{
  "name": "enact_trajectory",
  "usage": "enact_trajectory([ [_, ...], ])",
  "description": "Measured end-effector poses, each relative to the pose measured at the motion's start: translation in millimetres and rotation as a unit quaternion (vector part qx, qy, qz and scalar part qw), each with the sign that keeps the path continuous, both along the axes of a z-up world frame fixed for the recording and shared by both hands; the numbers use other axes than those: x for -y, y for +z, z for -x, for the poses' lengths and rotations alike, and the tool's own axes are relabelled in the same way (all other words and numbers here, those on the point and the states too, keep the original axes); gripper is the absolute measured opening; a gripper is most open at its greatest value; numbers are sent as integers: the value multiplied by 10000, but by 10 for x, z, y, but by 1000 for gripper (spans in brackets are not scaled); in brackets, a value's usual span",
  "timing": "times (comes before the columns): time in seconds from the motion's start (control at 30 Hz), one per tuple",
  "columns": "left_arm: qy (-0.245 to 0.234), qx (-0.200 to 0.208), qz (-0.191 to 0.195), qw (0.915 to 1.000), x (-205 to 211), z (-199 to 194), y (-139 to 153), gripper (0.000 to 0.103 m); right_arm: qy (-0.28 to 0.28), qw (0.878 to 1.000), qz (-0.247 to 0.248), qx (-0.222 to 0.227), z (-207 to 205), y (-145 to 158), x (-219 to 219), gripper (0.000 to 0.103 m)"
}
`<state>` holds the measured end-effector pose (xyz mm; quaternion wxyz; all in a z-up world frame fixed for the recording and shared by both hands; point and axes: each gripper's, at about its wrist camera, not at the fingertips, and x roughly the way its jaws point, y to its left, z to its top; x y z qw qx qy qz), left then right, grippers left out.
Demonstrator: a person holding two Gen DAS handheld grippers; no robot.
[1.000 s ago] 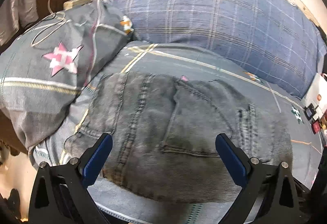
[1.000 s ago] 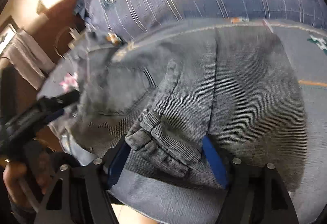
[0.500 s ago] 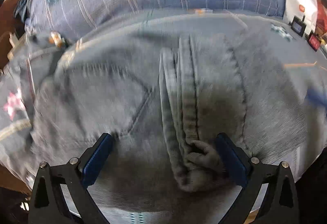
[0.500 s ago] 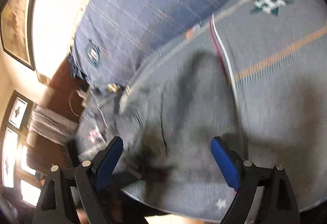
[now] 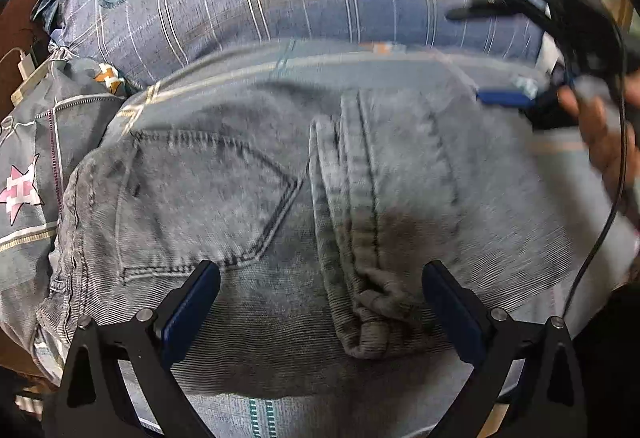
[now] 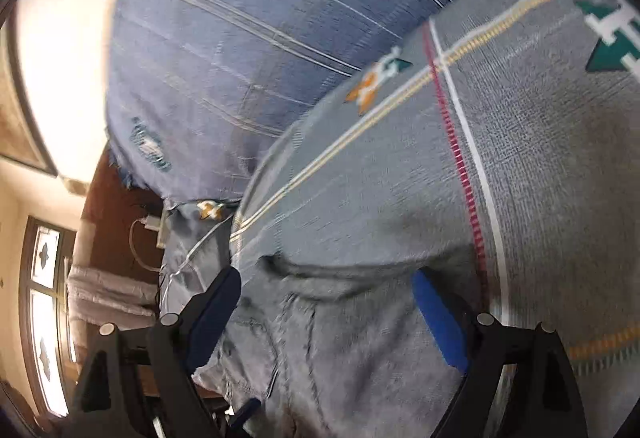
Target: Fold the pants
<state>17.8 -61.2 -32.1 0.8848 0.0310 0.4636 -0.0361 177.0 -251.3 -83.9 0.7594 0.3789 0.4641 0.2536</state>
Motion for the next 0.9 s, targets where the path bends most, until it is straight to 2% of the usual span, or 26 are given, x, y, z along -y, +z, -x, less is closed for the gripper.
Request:
enact_trajectory([
  [0.1, 182, 223, 238, 9993, -97, 47, 114, 101, 186, 9995, -142, 233, 220, 133, -38, 90],
  [0.17, 312, 201, 396, 9985, -182, 68, 137, 101, 354, 9992, -105, 118, 180, 52, -156, 90],
  [0.23, 445, 160, 490, 9977, -304, 121, 171, 101, 546, 9978, 315, -220, 62, -181, -299, 90],
  [0.27, 510, 230, 490, 9972, -395, 185, 213, 101, 312, 9992, 221, -131, 103, -157, -276, 90],
  [0.3, 609, 309, 455, 9966, -470, 228, 243, 101, 306, 9991, 277, -134, 141, -75, -289, 90],
  [0.37, 819, 341, 501, 9948, -592, 269, 272, 101, 376, 9990, 215, 57, 240, 67, -323, 90],
  [0.4, 948, 336, 671, 9927, -694, 283, 282, 101, 456, 9987, 132, 204, 304, 155, -383, 90],
  [0.47, 1102, 325, 819, 9900, -791, 308, 281, 101, 669, 9974, -19, 279, 347, 176, -560, 90],
  [0.53, 1211, 308, 943, 9877, -893, 327, 295, 101, 904, 9959, 61, 81, 279, 17, -752, 90],
  [0.57, 1232, 320, 962, 9872, -919, 343, 309, 101, 1064, 9936, 309, -242, 216, -162, -886, 90],
  [0.6, 1268, 385, 973, 9864, -979, 382, 345, 101, 967, 9942, 449, -131, 247, -185, -926, 90],
  [0.73, 1564, 623, 1036, 9803, -1221, 445, 420, 101, 1137, 9888, 793, 557, 578, 271, -968, 90],
  [0.8, 1771, 641, 1210, 9746, -1377, 430, 415, 101, 1208, 9780, 1393, 980, 882, 430, -1004, 88],
  [0.83, 1837, 635, 1264, 9727, -1418, 428, 408, 101, 1292, 9737, 1536, 1079, 1009, 440, -1024, 84],
  [0.9, 1947, 600, 1362, 9695, -1497, 417, 375, 101, 1519, 9611, 1955, 1223, 1306, 382, -1166, 63],
])
